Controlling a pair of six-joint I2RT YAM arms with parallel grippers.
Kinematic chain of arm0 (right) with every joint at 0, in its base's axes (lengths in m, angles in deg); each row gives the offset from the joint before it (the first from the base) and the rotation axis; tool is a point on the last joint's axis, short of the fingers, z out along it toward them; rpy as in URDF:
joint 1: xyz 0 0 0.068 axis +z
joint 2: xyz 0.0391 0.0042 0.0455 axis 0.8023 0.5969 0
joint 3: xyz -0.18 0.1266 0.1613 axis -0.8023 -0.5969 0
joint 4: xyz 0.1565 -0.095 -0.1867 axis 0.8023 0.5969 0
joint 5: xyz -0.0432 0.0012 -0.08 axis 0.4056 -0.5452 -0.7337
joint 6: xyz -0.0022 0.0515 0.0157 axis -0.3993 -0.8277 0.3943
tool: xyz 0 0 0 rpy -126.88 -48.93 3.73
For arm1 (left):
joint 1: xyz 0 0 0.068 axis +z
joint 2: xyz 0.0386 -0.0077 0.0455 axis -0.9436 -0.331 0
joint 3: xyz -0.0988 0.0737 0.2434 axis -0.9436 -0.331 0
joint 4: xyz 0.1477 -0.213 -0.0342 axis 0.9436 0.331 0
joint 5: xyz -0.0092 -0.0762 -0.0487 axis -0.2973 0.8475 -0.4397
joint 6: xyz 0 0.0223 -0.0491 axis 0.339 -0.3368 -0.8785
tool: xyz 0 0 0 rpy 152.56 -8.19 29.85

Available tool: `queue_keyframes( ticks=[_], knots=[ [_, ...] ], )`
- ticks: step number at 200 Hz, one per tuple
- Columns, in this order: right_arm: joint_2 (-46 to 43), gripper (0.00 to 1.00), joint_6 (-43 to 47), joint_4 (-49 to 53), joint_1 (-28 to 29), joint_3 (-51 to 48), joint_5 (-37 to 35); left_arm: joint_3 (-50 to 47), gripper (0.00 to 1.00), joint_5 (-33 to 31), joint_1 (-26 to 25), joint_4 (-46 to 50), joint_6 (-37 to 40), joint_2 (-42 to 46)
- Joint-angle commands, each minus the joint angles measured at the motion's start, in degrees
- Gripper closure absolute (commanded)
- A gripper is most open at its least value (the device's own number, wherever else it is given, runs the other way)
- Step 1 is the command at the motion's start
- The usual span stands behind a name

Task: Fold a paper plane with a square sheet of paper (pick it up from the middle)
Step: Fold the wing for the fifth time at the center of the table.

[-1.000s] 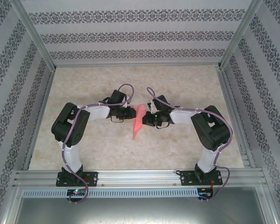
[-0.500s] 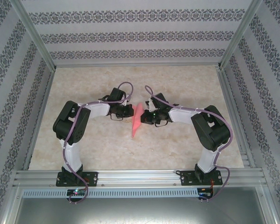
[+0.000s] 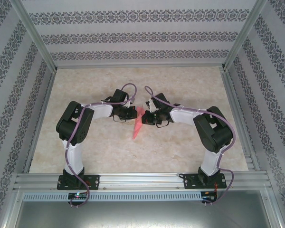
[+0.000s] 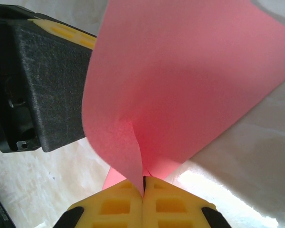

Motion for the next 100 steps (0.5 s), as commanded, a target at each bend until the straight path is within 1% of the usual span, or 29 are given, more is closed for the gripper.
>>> queue_keyframes(
  ticks=[1,43,100],
  knots=[
    [1.42,1.0,2.2,0.89,0.84,2.1,-0.93,-0.1,1.0,1.44,0.58,1.7,1.03,-2.25],
    [2.85,1.0,3.29,0.09,0.75,2.72,-0.01,-1.45,1.0,3.98,2.14,-0.42,-0.24,-1.79],
    [3.82,1.0,4.54,-1.4,0.75,3.01,1.15,-1.12,1.0,6.62,2.95,-0.95,-0.99,-2.65]
  ],
)
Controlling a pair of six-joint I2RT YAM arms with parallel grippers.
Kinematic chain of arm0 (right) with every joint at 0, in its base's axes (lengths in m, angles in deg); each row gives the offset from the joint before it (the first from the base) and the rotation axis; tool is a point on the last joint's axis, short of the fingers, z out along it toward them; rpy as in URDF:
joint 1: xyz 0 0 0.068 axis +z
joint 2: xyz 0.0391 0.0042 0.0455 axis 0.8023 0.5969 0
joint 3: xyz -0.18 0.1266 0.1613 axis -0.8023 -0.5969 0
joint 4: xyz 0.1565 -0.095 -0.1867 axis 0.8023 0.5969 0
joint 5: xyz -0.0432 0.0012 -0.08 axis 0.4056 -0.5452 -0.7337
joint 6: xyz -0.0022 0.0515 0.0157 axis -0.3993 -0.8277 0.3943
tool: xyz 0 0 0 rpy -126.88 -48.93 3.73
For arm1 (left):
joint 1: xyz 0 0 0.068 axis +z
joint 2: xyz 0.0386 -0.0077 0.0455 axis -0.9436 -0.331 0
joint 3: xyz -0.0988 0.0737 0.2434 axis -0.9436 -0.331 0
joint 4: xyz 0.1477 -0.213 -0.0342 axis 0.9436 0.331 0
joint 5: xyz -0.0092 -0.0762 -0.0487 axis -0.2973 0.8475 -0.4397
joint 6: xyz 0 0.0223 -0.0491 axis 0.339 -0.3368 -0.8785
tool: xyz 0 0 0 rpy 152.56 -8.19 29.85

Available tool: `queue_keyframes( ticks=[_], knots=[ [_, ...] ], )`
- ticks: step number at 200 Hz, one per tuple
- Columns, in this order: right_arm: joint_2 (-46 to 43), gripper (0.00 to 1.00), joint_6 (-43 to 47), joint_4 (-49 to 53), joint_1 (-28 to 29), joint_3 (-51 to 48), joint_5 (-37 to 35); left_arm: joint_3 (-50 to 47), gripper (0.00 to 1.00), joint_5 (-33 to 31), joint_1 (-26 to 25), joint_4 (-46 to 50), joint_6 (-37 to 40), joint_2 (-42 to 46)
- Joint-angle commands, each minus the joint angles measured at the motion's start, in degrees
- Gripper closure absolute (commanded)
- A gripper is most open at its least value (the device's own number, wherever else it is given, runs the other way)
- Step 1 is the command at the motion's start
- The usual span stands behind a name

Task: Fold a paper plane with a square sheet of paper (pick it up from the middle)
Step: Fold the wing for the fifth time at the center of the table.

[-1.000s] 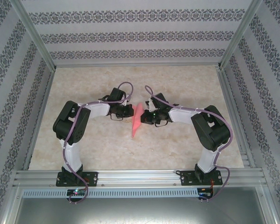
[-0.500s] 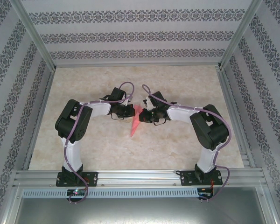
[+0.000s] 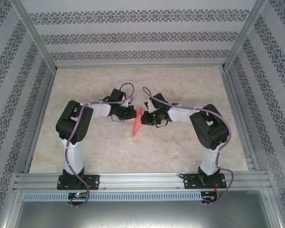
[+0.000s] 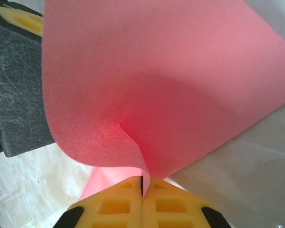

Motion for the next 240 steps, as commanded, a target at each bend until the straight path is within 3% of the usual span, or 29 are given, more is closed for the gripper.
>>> queue_keyframes(
  ticks=[1,108,191,240],
  knots=[
    [0.89,1.0,2.0,-1.64,0.75,1.43,1.02,-0.69,1.0,1.73,0.9,0.03,-0.73,-1.91],
    [-2.97,1.0,2.27,-1.06,1.19,-0.82,0.58,1.43,0.96,0.63,1.48,3.62,0.03,2.08],
    [-2.54,0.97,0.67,0.14,2.15,0.56,0.02,-2.87,0.68,-5.11,1.45,8.11,1.72,13.58],
    [-1.6,0.94,-1.94,-1.05,2.41,2.25,2.35,-13.45,0.65,-7.14,-0.37,5.86,0.31,23.12]
  ],
)
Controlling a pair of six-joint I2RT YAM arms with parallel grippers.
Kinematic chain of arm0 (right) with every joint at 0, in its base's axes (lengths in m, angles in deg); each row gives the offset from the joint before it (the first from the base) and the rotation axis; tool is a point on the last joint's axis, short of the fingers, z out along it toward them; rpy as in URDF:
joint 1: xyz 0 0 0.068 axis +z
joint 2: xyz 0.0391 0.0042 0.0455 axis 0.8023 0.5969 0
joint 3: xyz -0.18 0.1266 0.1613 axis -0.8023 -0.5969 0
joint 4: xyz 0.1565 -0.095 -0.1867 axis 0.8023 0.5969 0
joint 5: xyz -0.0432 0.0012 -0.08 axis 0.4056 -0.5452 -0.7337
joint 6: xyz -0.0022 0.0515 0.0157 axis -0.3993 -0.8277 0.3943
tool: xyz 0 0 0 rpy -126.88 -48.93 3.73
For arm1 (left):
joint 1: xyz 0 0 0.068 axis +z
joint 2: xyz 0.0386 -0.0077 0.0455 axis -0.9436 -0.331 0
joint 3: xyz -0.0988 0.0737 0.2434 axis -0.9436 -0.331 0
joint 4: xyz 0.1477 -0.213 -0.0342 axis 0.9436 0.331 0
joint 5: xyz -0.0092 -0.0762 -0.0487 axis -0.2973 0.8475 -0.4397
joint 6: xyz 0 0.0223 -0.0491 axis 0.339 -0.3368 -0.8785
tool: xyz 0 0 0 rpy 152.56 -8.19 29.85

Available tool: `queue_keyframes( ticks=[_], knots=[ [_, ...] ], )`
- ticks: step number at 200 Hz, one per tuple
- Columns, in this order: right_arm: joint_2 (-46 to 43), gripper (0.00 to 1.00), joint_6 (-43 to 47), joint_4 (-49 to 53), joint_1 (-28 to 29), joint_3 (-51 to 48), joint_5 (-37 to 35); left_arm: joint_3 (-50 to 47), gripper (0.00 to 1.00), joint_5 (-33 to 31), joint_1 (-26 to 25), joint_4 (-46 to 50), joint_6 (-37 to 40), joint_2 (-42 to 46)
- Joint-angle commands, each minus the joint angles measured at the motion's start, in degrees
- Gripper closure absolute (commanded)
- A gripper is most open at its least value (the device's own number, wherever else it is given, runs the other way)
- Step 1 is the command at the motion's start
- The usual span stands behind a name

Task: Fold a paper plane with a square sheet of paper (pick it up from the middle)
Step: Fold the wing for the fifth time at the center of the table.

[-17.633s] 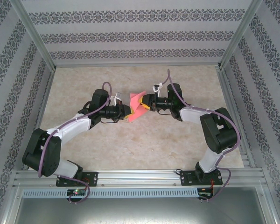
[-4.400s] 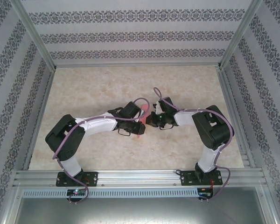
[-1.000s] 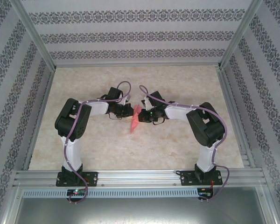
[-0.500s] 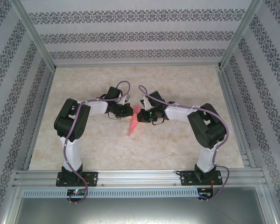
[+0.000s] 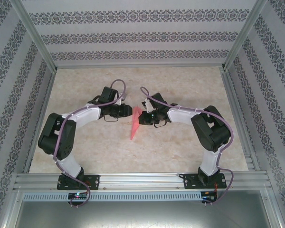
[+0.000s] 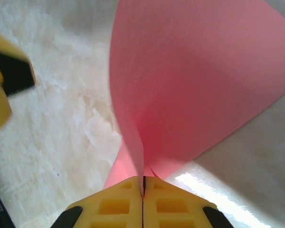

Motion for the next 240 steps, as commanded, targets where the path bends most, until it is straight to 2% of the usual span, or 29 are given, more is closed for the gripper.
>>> queue_keyframes(
  ticks=[1,47,111,148,177,196,223,240],
  knots=[
    [0.27,0.93,-1.84,-0.34,0.65,2.13,1.68,-4.97,0.65,-1.88,-1.24,0.29,0.02,4.55],
    [2.15,0.93,-2.83,0.36,1.09,4.4,2.57,-11.38,0.64,-4.37,-4.68,-0.96,-0.46,10.18],
    [3.92,0.93,-4.16,2.56,1.35,6.58,2.58,-15.02,0.74,-6.29,-7.11,-4.11,1.08,7.37],
    [4.64,0.93,-4.83,2.64,1.31,7.07,2.5,-15.11,0.75,-6.49,-9.16,-5.05,1.47,5.83],
    [4.64,0.94,-5.0,3.1,1.3,7.08,2.14,-14.78,0.75,-9.49,-10.24,-3.27,2.5,4.86],
    [4.64,0.94,-5.05,3.1,1.26,6.97,2.19,-14.25,0.79,-12.07,-11.07,-1.54,3.28,4.08],
    [4.64,0.95,-5.33,3.05,1.24,6.96,2.03,-14.12,0.79,-12.94,-12.26,-1.57,3.27,3.67],
    [4.47,0.95,-5.34,3.11,1.13,6.91,1.88,-13.48,0.83,-14.25,-12.79,-0.55,3.65,3.17]
  ],
)
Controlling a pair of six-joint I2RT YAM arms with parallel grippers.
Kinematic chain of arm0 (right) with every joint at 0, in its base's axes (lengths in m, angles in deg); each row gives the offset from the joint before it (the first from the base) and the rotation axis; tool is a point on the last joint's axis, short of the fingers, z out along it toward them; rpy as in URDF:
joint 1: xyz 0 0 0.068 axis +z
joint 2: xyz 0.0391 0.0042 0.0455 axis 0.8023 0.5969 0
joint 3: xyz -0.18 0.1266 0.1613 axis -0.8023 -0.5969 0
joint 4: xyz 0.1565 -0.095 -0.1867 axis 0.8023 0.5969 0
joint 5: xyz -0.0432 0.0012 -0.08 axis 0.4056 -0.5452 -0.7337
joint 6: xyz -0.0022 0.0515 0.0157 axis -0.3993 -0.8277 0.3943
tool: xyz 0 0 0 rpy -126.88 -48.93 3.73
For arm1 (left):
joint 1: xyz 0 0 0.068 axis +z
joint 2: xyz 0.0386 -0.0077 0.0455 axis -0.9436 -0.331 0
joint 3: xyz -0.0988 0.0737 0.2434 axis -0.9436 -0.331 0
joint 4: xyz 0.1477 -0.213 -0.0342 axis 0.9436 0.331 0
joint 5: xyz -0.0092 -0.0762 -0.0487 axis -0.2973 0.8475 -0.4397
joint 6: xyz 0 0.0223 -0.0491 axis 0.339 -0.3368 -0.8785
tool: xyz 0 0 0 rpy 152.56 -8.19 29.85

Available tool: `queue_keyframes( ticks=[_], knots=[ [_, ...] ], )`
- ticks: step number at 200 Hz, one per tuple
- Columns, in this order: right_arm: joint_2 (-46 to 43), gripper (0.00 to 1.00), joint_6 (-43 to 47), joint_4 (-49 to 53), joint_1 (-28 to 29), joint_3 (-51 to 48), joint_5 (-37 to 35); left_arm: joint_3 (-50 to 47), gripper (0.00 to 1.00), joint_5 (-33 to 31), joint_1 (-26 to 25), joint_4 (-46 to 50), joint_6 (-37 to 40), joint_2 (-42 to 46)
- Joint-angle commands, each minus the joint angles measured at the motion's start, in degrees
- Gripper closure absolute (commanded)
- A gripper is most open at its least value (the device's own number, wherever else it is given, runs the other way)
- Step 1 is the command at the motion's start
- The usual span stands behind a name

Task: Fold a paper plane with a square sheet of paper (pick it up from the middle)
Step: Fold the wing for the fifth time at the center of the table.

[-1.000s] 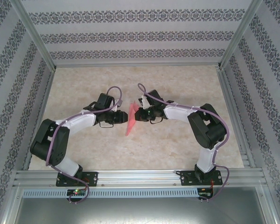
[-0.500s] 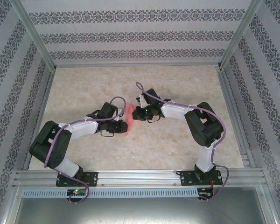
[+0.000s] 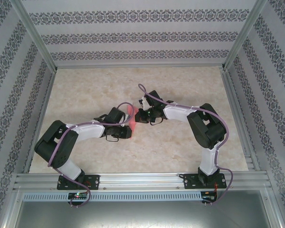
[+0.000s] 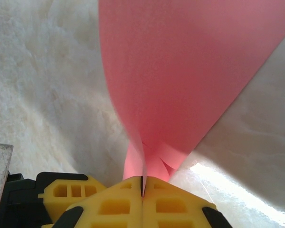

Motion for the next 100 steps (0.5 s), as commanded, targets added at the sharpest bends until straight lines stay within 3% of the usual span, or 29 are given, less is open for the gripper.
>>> queue_keyframes(
  ticks=[1,23,66,100],
  knots=[
    [0.6,0.95,-0.63,0.8,0.26,1.18,0.04,1.28,0.83,-2.92,-1.45,2.36,2.0,-0.88],
    [0.42,0.96,-0.7,0.76,0.06,1.18,-0.05,1.77,0.85,-4.32,-2.24,3.5,2.65,-1.59],
    [0.2,0.96,-1.22,1.1,0.06,1.27,-0.09,2.89,0.97,-9.14,-2.97,7.62,5.01,-1.82],
    [0.83,0.94,-1.03,0.92,-0.03,2.05,0.04,3.29,0.98,-11.47,-3.06,9.43,6.96,-1.19]
  ],
)
